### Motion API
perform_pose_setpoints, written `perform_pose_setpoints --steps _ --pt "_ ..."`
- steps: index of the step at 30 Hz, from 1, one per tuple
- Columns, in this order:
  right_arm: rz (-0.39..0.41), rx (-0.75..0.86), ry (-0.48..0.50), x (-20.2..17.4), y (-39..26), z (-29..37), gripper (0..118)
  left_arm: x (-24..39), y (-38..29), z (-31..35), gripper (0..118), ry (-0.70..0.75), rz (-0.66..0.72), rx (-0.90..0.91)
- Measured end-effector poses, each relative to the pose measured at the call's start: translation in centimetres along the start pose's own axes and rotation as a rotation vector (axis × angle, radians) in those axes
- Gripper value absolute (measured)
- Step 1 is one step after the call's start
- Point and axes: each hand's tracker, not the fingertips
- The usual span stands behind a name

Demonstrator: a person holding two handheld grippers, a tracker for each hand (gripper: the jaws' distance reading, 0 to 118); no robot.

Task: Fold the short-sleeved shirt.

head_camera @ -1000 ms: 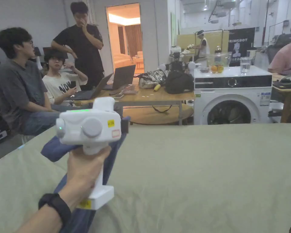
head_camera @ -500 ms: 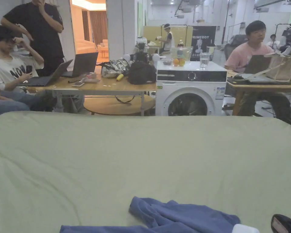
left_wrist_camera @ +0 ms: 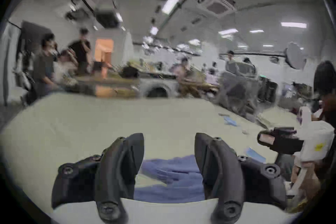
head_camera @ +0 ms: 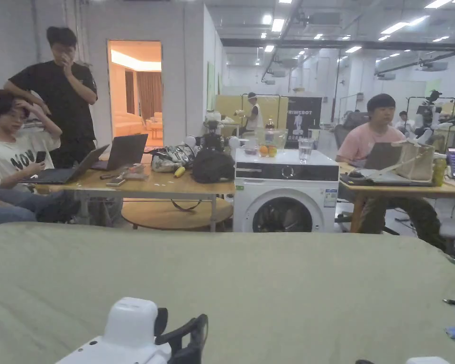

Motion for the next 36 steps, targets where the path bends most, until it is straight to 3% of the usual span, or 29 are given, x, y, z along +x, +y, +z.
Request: perform_pose_setpoints --steps 1,4,8,12,15,16,17,19,20,25,28,30,32,36 --pt "0.009 0.002 -0.005 -0.5 -0.2 -0.4 0 -0.9 0.3 1.3 0 0.025 -0.011 0.007" --pt "-0.03 0.001 0.037 -1.4 -0.6 -1.0 0 -3.2 0.8 4.7 0 0.139 -0.023 0.076" --pt "-0.03 -0.025 0.014 -2.2 -0.9 -1.9 0 -5.5 1.5 7.4 0 0.156 0.015 0.07" --pt "-0.064 -0.035 0.056 -2.2 -1.1 -1.9 0 -7.5 1.4 7.1 0 0.196 0.009 -0.034" --pt "-0.064 -0.035 0.063 -2.1 -1.2 -1.6 0 -9.6 0.7 5.4 0 0.155 0.124 -0.143" --pt "-0.066 -0.038 0.067 -1.9 -1.2 -1.5 0 -10.4 0.4 4.7 4 0.131 0.165 -0.203" --pt "-0.069 -0.04 0.069 -1.7 -1.2 -1.3 0 -11.1 -0.5 4.0 23 0.128 0.204 -0.254" --pt "-0.075 -0.044 0.071 -1.2 -1.4 -1.1 0 -12.3 -1.6 2.0 80 0.119 0.238 -0.284" --pt "-0.079 -0.047 0.069 -1.0 -1.6 -1.0 0 -12.9 -2.4 0.7 75 0.125 0.261 -0.337" --pt "-0.118 -0.08 0.045 0.6 -3.1 -0.9 0 -14.7 -6.3 -6.2 74 0.144 0.248 -0.559" --pt "-0.151 -0.112 0.03 1.7 -4.2 -0.8 0 -16.9 -9.4 -10.4 72 0.183 0.353 -0.707" --pt "-0.155 -0.135 0.011 2.5 -4.8 -0.7 0 -17.8 -11.2 -12.1 61 0.221 0.367 -0.777" --pt "-0.161 -0.151 -0.01 3.3 -5.5 -0.4 0 -18.0 -12.5 -12.8 40 0.222 0.387 -0.814" --pt "-0.176 -0.185 -0.051 4.5 -6.2 0.1 0 -16.8 -13.6 -13.3 36 0.249 0.295 -0.837"
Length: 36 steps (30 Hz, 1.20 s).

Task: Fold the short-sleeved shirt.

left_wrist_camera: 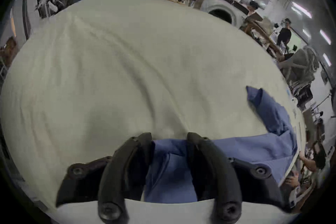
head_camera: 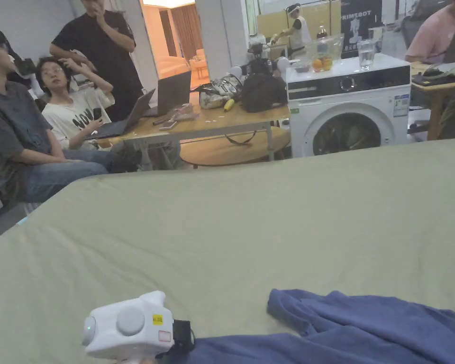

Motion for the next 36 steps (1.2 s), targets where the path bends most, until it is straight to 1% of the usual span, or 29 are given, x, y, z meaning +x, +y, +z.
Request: perform_pose_setpoints --steps 2,3,4,6,7,8,9,10,11,13,14,15,16,17,18,19,20,21,22,23,24,25,26,27,29,30,32,33,36 --pt "-0.004 -0.007 -0.01 0.4 -0.3 0.3 0 0.8 0.0 0.0 24 0.036 -0.048 -0.01" --pt "-0.005 -0.01 -0.017 0.6 -0.4 0.6 0 1.3 -0.1 0.0 14 0.034 -0.059 -0.006" --pt "-0.009 -0.016 -0.025 0.8 -0.5 0.8 0 1.5 0.0 -0.2 7 0.04 -0.102 -0.029" --pt "-0.048 -0.018 -0.069 1.7 -0.9 1.1 0 2.1 -0.1 -0.9 4 0.061 -0.129 -0.033" --pt "-0.068 -0.014 -0.092 2.1 -1.1 1.2 4 2.3 -0.1 -1.1 4 0.066 -0.128 -0.033" --pt "-0.085 -0.015 -0.139 2.6 -1.5 1.4 23 2.3 0.0 -1.2 4 0.067 -0.128 -0.036" --pt "-0.097 -0.015 -0.188 3.1 -1.9 1.4 50 2.1 -0.1 -1.2 4 0.065 -0.131 -0.035" --pt "-0.105 -0.031 -0.218 3.6 -2.4 1.2 71 2.0 -0.1 -1.1 4 0.061 -0.129 -0.034" --pt "-0.133 -0.063 -0.219 4.3 -3.1 0.6 70 1.8 -0.2 -1.0 4 0.053 -0.123 -0.031" --pt "-0.212 -0.146 -0.164 5.5 -4.1 -1.2 69 1.4 -0.3 -0.8 4 0.035 -0.098 -0.026" --pt "-0.239 -0.175 -0.123 6.0 -4.8 -2.3 69 1.4 -0.3 -0.7 4 0.03 -0.091 -0.025" --pt "-0.252 -0.214 -0.127 6.2 -5.4 -3.3 67 1.4 -0.4 -0.7 4 0.03 -0.091 -0.024" --pt "-0.258 -0.271 -0.148 6.3 -6.0 -4.3 57 1.7 -0.5 -0.6 4 0.031 -0.092 -0.024" --pt "-0.265 -0.308 -0.157 6.5 -6.7 -5.3 44 1.9 -0.6 -0.5 4 0.034 -0.096 -0.024" --pt "-0.199 -0.256 -0.211 6.1 -6.8 -5.2 23 2.0 -0.7 -0.5 4 0.038 -0.102 -0.022" --pt "-0.127 -0.216 -0.22 5.4 -6.5 -4.6 0 2.0 -0.8 -0.4 4 0.039 -0.104 -0.018" --pt "-0.133 -0.218 -0.186 5.2 -6.0 -3.9 0 1.7 -0.6 -0.5 3 0.039 -0.101 -0.008" --pt "-0.215 -0.225 -0.064 5.6 -5.5 -3.8 0 1.5 -0.8 -0.2 3 0.026 -0.089 0.041" --pt "-0.238 -0.222 -0.107 5.4 -5.1 -3.7 0 1.3 -1.9 1.1 3 0.002 -0.09 0.132" --pt "-0.205 -0.204 -0.121 4.9 -4.4 -3.1 0 1.3 -2.7 2.9 3 0.002 -0.09 0.285" --pt "-0.167 -0.136 -0.122 4.5 -3.6 -2.4 0 1.3 -2.8 4.8 3 -0.007 -0.039 0.348" --pt "-0.164 -0.097 -0.109 4.1 -2.7 -1.8 0 1.1 -3.0 6.7 3 -0.088 0.009 0.378" --pt "-0.158 -0.05 -0.071 3.7 -1.6 -1.2 0 1.0 -3.1 9.4 2 -0.153 0.03 0.452" --pt "-0.129 -0.001 -0.041 2.7 -0.6 -0.7 0 1.2 -2.8 11.8 3 -0.141 0.012 0.5" --pt "-0.027 0.052 -0.039 1.4 2.0 -0.3 0 1.6 -1.5 16.0 2 -0.132 -0.036 0.601" --pt "-0.025 0.056 -0.024 1.2 3.3 -0.3 0 1.6 -1.1 18.0 2 -0.129 -0.045 0.633" --pt "-0.075 0.099 0.057 0.8 6.2 -0.1 0 1.5 -0.2 22.1 2 -0.151 -0.04 0.718" --pt "-0.074 0.104 0.057 0.8 7.8 -0.2 0 1.4 0.4 23.8 2 -0.143 -0.043 0.744" --pt "0.0 0.16 0.034 0.0 12.0 -0.2 0 0.9 1.5 27.7 2 -0.133 -0.037 0.839"
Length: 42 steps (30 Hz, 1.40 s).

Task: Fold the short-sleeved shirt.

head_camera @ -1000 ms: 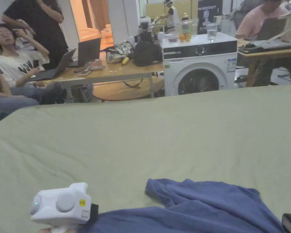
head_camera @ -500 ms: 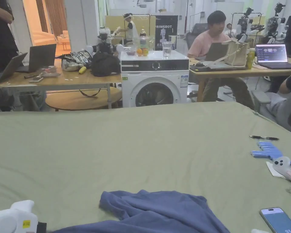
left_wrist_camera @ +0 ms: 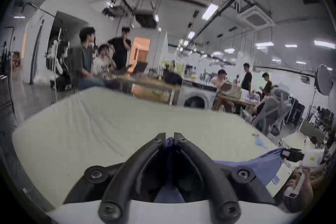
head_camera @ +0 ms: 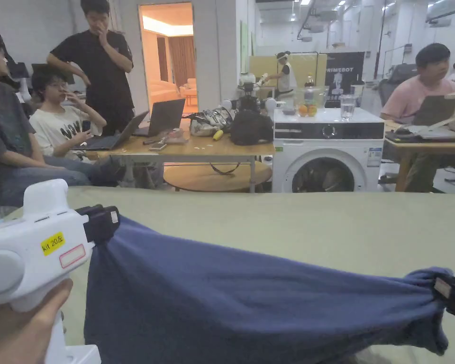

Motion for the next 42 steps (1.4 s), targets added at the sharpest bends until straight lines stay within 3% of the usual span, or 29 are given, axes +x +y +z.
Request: perform_pose_setpoints --steps 4,7,12,15,21,27,34,40,42 --pt "-0.003 0.042 0.04 -1.8 5.9 -1.5 0 0.7 3.9 -0.5 2 0.006 -0.018 0.051" --pt "0.056 0.067 0.018 -3.6 10.3 -3.3 0 1.5 6.7 -2.9 2 0.032 -0.055 0.069" --pt "0.065 0.069 0.006 -4.9 16.5 -7.1 0 1.3 10.3 -8.8 2 0.08 -0.053 0.05" --pt "0.065 0.078 -0.006 -5.5 18.6 -9.2 0 1.2 11.3 -12.1 2 0.092 -0.034 0.04" --pt "0.154 0.095 -0.038 -7.2 22.5 -13.1 0 1.4 12.2 -16.8 2 0.125 -0.021 0.033" --pt "0.169 0.095 -0.072 -8.1 25.3 -18.5 0 1.1 12.8 -21.7 2 0.144 -0.044 0.007" --pt "0.108 0.037 -0.046 -7.1 22.1 -23.0 0 -0.2 8.2 -25.6 2 0.154 -0.046 -0.045" --pt "0.147 -0.133 -0.043 -4.9 12.5 -23.4 0 -1.0 -2.3 -25.5 2 0.12 -0.061 -0.194" --pt "0.109 -0.151 -0.028 -3.4 8.1 -21.0 0 -1.5 -6.0 -22.9 2 0.091 -0.003 -0.222"
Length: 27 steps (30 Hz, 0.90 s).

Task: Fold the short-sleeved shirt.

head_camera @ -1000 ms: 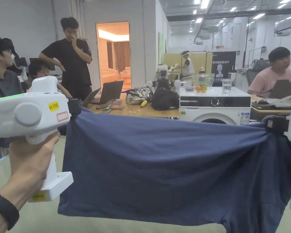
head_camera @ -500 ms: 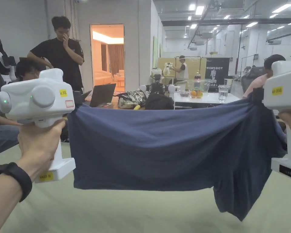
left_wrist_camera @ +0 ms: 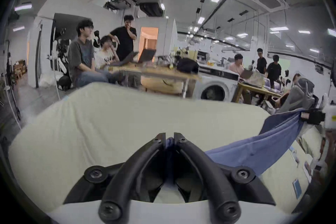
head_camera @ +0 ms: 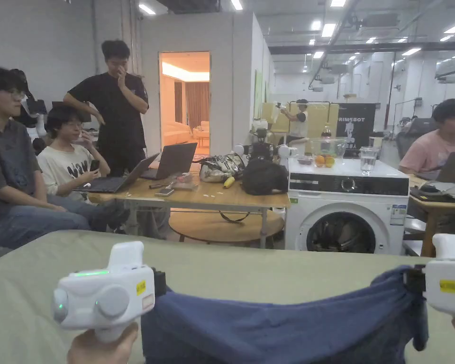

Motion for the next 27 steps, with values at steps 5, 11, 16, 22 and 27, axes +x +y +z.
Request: perform_pose_setpoints --steps 5,11,16,22,27 --pt "-0.155 -0.067 -0.008 2.4 -11.3 6.6 0 -0.3 -8.8 8.1 2 -0.093 0.041 -0.07" --pt "-0.256 -0.111 -0.075 3.6 -21.8 15.1 0 -1.8 -16.0 17.4 2 -0.142 0.054 -0.159" --pt "-0.269 -0.115 -0.145 4.1 -25.0 19.1 0 -2.9 -19.5 22.3 2 -0.136 0.05 -0.177" --pt "-0.297 -0.122 -0.16 5.2 -26.9 21.8 0 -4.0 -21.6 24.0 2 -0.117 0.102 -0.22" --pt "-0.254 -0.187 -0.168 5.2 -28.3 21.0 62 -3.9 -22.5 23.3 85 -0.12 0.088 -0.255"
